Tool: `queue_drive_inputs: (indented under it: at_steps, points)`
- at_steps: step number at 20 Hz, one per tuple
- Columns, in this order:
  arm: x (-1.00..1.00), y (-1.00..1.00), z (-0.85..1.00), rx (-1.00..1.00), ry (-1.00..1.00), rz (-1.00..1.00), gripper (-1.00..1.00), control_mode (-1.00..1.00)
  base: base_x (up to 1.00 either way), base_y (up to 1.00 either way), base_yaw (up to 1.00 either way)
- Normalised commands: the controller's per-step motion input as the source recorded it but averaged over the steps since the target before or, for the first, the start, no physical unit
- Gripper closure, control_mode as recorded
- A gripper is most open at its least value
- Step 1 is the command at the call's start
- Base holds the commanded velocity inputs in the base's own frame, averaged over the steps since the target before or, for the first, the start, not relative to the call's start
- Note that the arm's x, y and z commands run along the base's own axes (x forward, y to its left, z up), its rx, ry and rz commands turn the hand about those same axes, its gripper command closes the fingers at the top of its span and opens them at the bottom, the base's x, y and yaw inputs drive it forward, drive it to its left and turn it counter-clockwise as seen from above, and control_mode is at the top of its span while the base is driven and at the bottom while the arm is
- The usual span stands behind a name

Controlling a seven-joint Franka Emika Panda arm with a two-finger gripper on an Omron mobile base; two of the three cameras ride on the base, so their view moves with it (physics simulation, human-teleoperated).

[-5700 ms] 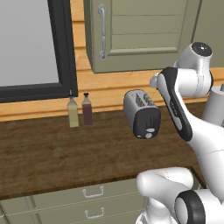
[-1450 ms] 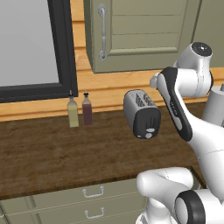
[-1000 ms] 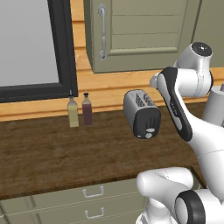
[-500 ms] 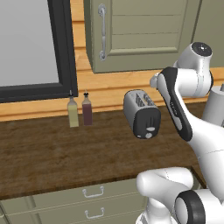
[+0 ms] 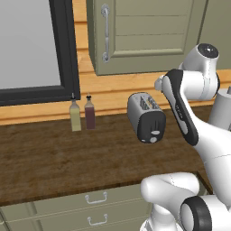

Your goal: Start the toaster. Once the lever pops up, take the bread to the plate on the dining counter.

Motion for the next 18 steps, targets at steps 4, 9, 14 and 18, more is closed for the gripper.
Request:
queue_drive_inputs:
  at_steps: [4, 9, 14, 18]
  points:
    - [0.00, 0.00, 0.00, 0.00, 0.00, 0.00, -1.00, -1.00, 0.00, 0.00, 0.00]
    - [0.00, 0.00, 0.00, 0.00, 0.00, 0.00, -1.00, -1.00, 0.00, 0.00, 0.00]
    - [0.00, 0.00, 0.00, 0.00, 0.00, 0.00, -1.00, -1.00, 0.00, 0.00, 0.00]
    - [0.00, 0.00, 0.00, 0.00, 0.00, 0.00, -1.00, -1.00, 0.00, 0.00, 0.00]
